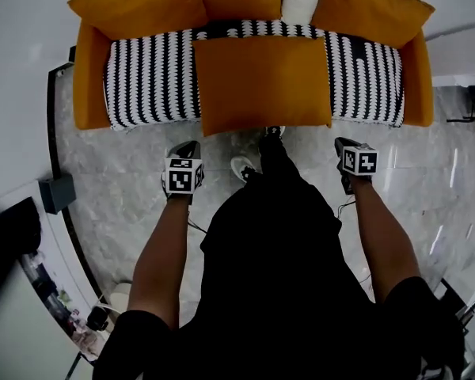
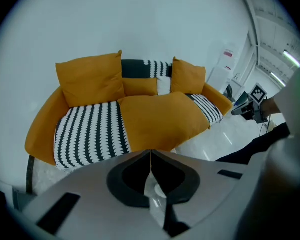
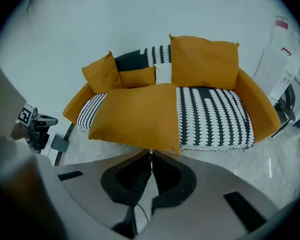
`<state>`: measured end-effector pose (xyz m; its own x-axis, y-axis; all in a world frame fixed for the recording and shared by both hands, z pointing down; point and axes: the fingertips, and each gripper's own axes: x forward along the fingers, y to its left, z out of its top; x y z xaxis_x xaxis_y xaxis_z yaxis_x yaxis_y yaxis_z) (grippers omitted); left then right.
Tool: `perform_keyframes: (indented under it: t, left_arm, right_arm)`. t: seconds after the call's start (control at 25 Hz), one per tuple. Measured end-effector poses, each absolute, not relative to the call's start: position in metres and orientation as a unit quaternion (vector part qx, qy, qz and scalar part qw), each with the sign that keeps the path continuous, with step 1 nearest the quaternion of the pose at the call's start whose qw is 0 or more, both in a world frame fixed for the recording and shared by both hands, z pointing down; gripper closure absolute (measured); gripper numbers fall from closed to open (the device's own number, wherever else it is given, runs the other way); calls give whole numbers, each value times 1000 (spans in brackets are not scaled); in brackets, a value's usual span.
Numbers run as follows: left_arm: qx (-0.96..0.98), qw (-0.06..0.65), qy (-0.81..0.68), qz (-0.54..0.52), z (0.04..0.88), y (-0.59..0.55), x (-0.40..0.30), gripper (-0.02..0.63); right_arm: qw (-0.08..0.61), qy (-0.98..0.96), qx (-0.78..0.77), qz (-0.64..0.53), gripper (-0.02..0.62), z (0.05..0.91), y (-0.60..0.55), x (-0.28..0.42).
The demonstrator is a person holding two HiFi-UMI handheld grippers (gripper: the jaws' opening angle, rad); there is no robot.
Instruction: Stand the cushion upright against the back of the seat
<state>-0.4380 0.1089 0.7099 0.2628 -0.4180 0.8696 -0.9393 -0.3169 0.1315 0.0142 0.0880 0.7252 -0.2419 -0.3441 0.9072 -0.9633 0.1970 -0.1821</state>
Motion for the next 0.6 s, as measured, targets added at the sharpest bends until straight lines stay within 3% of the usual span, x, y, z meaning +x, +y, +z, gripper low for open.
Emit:
perform_keyframes:
  t: [0.48,0.6]
  left_arm:
    - [660,385,-446,465,829,120,-460,583]
    - [653,390,-438,480,852,123,-463,510]
  right_arm:
    - [492,-649,445,373,547,823,76,32]
    - [523,-647,427,356,490,844,69,42]
